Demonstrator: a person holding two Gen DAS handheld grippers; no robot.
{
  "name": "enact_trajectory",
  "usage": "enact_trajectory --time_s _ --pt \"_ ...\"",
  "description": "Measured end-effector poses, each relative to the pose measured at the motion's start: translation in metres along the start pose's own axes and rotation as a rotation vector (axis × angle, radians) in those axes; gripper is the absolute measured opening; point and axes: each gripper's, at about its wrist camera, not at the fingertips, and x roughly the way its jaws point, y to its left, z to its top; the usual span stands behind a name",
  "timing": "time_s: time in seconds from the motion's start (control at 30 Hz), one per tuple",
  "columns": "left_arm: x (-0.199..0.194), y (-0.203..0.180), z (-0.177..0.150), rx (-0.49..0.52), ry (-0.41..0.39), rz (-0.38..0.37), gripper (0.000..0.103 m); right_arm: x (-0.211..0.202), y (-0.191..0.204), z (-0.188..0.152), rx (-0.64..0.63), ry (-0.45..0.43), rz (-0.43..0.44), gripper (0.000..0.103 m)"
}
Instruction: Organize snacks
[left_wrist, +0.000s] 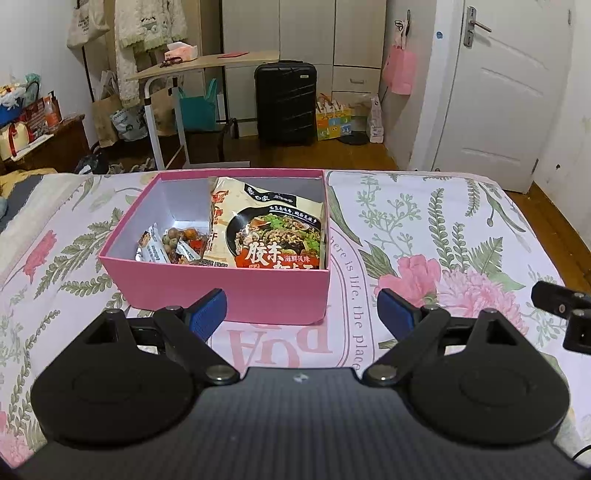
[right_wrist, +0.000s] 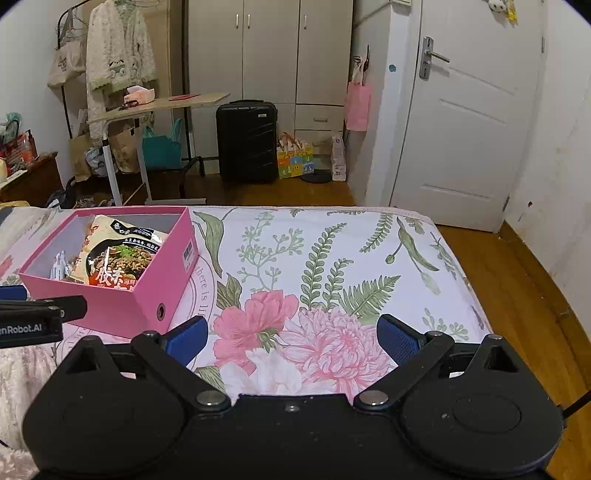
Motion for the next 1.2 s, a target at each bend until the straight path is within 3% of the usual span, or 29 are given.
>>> enact_trajectory --time_s 0.37,1.2 --pt "-0.003 0.003 -0.002 -0.025 -0.009 -0.005 0.089 -0.005 0.005 0.002 -0.022 0.002 -0.042 0.100" --pt "-0.002 0.004 -0.004 -0.002 -0.006 0.037 0.094 0.008 0.002 -0.002 0.008 0.039 -0.044 0.100"
